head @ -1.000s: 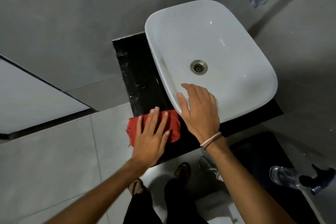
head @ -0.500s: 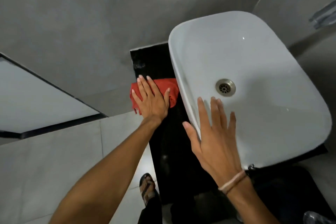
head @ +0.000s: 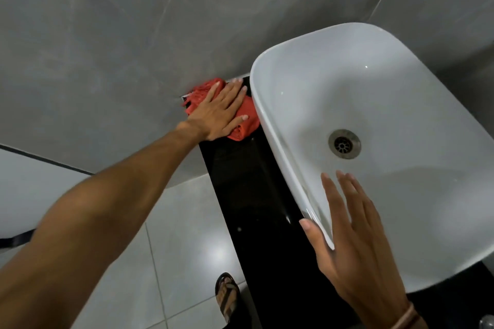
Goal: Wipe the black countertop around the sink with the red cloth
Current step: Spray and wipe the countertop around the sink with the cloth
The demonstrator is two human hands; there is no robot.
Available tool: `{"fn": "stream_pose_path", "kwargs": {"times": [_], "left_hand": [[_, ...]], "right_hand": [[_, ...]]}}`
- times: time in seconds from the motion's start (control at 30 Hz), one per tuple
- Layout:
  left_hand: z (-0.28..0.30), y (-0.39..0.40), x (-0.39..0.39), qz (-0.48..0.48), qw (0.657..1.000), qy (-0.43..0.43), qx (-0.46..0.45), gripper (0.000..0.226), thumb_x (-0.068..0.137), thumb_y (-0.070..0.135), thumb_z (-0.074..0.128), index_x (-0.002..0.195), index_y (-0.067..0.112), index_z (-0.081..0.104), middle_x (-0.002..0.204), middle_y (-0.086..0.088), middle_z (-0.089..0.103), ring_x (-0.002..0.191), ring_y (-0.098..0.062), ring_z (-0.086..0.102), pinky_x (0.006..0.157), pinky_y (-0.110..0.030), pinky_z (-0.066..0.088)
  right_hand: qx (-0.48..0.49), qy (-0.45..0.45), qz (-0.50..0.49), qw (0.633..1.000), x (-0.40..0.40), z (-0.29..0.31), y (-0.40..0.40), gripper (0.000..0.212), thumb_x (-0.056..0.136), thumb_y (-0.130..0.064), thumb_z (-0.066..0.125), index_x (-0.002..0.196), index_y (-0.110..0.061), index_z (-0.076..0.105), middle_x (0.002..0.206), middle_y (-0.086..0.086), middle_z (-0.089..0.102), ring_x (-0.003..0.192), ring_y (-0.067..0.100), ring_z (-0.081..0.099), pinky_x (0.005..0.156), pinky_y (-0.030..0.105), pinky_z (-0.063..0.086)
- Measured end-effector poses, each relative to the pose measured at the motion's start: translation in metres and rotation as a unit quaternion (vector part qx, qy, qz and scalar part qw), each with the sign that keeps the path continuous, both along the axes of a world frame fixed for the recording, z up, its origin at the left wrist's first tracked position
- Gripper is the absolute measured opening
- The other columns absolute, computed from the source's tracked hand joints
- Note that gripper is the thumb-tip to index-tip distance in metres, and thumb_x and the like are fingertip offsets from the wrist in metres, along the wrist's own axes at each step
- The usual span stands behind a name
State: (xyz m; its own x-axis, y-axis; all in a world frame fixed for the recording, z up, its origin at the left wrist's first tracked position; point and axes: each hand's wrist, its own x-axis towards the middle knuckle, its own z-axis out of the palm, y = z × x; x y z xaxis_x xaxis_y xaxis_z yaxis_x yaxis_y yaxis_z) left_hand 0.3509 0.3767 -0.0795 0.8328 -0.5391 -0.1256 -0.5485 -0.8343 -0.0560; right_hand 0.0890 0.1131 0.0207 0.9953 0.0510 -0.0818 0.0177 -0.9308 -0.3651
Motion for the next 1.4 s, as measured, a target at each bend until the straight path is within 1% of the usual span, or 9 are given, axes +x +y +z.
{"fn": "stream_pose_path", "kwargs": {"times": [0.1, 0.23, 0.33, 0.43, 0.57, 0.87, 1.1, 1.27, 1.4], "left_hand": [[0.004, -0.019, -0.028, 0.075, 0.991, -0.087, -0.062, 0.067, 0.103, 0.041, 0.033, 0.158, 0.005, 0.020, 0.166, -0.020, 0.022, 0.155, -0.034, 0.019, 0.126, -0.056, 0.013], [0.013, -0.060, -0.036, 0.383, 0.908, 0.060, -0.161, 0.077, 0.103, 0.049, 0.024, 0.158, -0.002, 0.008, 0.167, -0.026, 0.005, 0.157, -0.038, 0.001, 0.128, -0.053, 0.001], [0.009, -0.064, -0.015, 0.306, 0.943, 0.025, -0.132, 0.074, 0.104, 0.044, 0.022, 0.157, -0.004, 0.003, 0.166, -0.028, -0.001, 0.156, -0.039, -0.003, 0.128, -0.051, -0.001], [0.000, -0.040, 0.004, 0.060, 0.993, 0.024, -0.096, 0.070, 0.104, 0.042, 0.022, 0.158, 0.000, 0.009, 0.168, -0.024, 0.006, 0.157, -0.035, 0.002, 0.129, -0.049, 0.004], [-0.001, -0.021, 0.022, -0.091, 0.994, 0.041, -0.038, 0.072, 0.103, 0.050, 0.018, 0.160, 0.008, 0.009, 0.170, -0.017, 0.005, 0.158, -0.030, 0.002, 0.129, -0.049, 0.006], [-0.026, 0.027, -0.014, 0.164, 0.971, -0.002, -0.176, 0.082, 0.098, 0.060, 0.032, 0.160, 0.009, 0.016, 0.168, -0.018, 0.013, 0.157, -0.032, 0.011, 0.129, -0.048, 0.007], [-0.040, -0.006, -0.148, 0.342, 0.865, 0.061, -0.361, 0.077, 0.102, 0.044, 0.046, 0.160, 0.010, 0.009, 0.170, -0.015, -0.005, 0.158, -0.031, -0.006, 0.129, -0.044, 0.004], [-0.031, -0.032, -0.233, 0.264, 0.927, 0.024, -0.265, 0.073, 0.102, 0.048, 0.036, 0.160, 0.010, 0.014, 0.170, -0.013, 0.005, 0.158, -0.030, -0.003, 0.128, -0.042, 0.005], [-0.020, -0.031, -0.199, 0.278, 0.941, 0.021, -0.191, 0.072, 0.100, 0.044, 0.032, 0.159, 0.005, 0.016, 0.168, -0.020, 0.010, 0.157, -0.035, 0.004, 0.128, -0.049, 0.006]], "right_hand": [[0.001, -0.023, -0.016, 1.000, -0.005, 0.002, 0.007, 0.075, 0.098, -0.070, 0.025, 0.156, -0.023, 0.033, 0.160, 0.010, 0.041, 0.151, 0.029, 0.038, 0.113, 0.050, 0.048], [-0.010, -0.057, -0.029, 0.998, 0.000, 0.004, 0.004, 0.073, 0.097, -0.067, 0.033, 0.152, -0.018, 0.039, 0.154, 0.013, 0.047, 0.144, 0.034, 0.045, 0.108, 0.053, 0.052], [-0.016, -0.079, -0.043, 0.996, 0.007, 0.003, 0.006, 0.074, 0.100, -0.064, 0.033, 0.149, -0.010, 0.045, 0.149, 0.019, 0.051, 0.140, 0.037, 0.050, 0.106, 0.055, 0.053], [-0.014, -0.088, -0.047, 0.995, 0.004, 0.001, 0.005, 0.074, 0.099, -0.061, 0.040, 0.148, -0.005, 0.047, 0.146, 0.020, 0.053, 0.138, 0.037, 0.051, 0.105, 0.055, 0.054], [-0.017, -0.092, -0.044, 0.995, -0.005, 0.001, 0.000, 0.074, 0.096, -0.057, 0.050, 0.149, -0.006, 0.046, 0.147, 0.019, 0.053, 0.139, 0.036, 0.050, 0.105, 0.055, 0.053], [-0.046, -0.062, -0.037, 0.996, 0.012, -0.010, 0.016, 0.080, 0.096, -0.067, 0.041, 0.153, -0.010, 0.040, 0.153, 0.021, 0.047, 0.144, 0.037, 0.044, 0.112, 0.054, 0.047], [-0.034, -0.050, -0.026, 0.998, -0.003, -0.010, 0.021, 0.085, 0.092, -0.072, 0.044, 0.153, -0.013, 0.039, 0.151, 0.017, 0.047, 0.142, 0.036, 0.046, 0.110, 0.053, 0.049], [-0.025, -0.028, -0.009, 0.999, -0.005, -0.004, 0.021, 0.090, 0.090, -0.078, 0.038, 0.155, -0.016, 0.037, 0.154, 0.015, 0.046, 0.146, 0.033, 0.043, 0.110, 0.052, 0.050], [-0.026, -0.018, 0.003, 0.999, -0.012, -0.002, 0.019, 0.090, 0.089, -0.080, 0.035, 0.156, -0.019, 0.035, 0.157, 0.012, 0.044, 0.148, 0.031, 0.040, 0.114, 0.049, 0.048]]}}
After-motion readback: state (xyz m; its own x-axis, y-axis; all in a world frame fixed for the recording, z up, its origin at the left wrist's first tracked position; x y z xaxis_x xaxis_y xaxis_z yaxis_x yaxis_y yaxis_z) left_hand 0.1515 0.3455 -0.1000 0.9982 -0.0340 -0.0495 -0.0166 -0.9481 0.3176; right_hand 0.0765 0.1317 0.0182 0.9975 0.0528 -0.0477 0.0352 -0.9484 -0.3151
